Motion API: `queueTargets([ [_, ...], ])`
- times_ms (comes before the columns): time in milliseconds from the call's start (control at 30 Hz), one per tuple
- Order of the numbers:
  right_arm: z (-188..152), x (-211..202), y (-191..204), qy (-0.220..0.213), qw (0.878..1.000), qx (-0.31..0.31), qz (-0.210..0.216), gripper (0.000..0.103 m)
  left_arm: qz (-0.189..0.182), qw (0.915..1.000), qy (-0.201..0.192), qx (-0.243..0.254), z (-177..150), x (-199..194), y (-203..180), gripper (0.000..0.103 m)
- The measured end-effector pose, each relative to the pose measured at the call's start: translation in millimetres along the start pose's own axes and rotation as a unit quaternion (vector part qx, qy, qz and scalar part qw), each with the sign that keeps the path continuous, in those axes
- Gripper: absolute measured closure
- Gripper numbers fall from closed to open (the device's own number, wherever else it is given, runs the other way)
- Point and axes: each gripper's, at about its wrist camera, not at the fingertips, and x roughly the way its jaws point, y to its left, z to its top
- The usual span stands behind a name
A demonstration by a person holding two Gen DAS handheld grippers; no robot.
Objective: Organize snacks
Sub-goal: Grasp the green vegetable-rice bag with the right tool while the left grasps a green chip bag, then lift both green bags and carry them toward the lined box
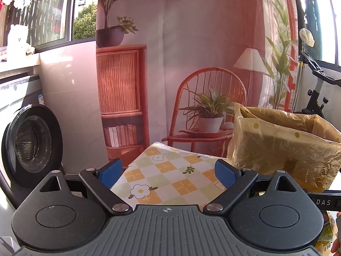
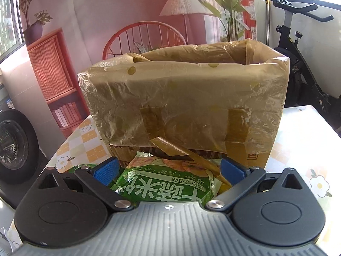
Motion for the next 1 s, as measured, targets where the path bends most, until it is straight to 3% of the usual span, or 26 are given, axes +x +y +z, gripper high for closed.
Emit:
queueTargets([
  [267,-20.5,13.9,-6.7,0.05,0.999,0.017,0.0,0.0,-0.042,0.9986,0.031,-0.009,-20.5,17.2,9.4,0.012],
  [467,-28.6,4.1,-12.8,0.054,0.998,0.023,0.011,0.0,-0.077,0.9962,0.038,0.018,-35.8,21.7,-0.1,0.012],
  [600,-33.2,-10.4,-10.6,0.022,0.999,-0.003,0.029,0.0,-0.094,0.9944,0.045,0.016,-42.6,26.6,-0.6,0.012],
  [700,-39.4,-9.8,-6.6,0.021,0.999,-0.024,0.03,0.0,-0.098,0.9934,0.058,0.018,-50.9,32.9,-3.9,0.012],
  [1000,-45.1,4.2,-24.2,0.036,0.999,0.026,0.021,0.0,-0.115,0.991,0.062,0.031,-60.0,37.0,-11.5,0.012],
])
